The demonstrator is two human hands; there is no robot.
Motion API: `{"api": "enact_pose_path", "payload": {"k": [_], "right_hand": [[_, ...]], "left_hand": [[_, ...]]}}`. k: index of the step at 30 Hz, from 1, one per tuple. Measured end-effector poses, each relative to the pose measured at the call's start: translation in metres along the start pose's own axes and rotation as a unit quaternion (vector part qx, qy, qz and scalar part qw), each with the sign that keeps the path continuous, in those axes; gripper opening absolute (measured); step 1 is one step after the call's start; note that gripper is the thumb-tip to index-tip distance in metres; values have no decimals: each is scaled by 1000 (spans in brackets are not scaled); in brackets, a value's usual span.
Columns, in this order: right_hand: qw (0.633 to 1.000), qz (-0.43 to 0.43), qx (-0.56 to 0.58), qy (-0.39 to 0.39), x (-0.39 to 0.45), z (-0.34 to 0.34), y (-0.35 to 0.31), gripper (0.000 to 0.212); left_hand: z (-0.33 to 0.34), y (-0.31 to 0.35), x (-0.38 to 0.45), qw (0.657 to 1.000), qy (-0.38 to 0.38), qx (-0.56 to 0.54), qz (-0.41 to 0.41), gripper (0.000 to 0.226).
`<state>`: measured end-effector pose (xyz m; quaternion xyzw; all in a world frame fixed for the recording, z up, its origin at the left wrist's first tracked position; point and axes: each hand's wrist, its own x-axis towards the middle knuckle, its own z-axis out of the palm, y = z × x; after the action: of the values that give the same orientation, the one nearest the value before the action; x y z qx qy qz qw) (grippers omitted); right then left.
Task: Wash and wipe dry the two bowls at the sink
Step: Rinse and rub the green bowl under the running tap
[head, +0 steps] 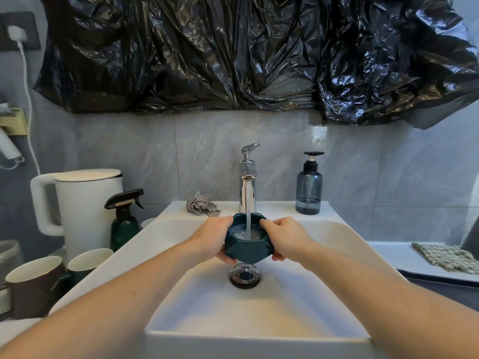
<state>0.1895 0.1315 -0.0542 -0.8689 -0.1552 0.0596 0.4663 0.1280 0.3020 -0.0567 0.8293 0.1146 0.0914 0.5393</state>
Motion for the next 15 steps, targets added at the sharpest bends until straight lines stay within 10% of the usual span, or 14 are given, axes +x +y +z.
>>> {"api": "enact_pose_path", "payload": {"k": [15], "right_hand": [[1000, 0, -14, -3, 2, 0, 1, 46]], "left_hand": [[1, 0, 3, 1000, 12, -3, -14, 38]]}}
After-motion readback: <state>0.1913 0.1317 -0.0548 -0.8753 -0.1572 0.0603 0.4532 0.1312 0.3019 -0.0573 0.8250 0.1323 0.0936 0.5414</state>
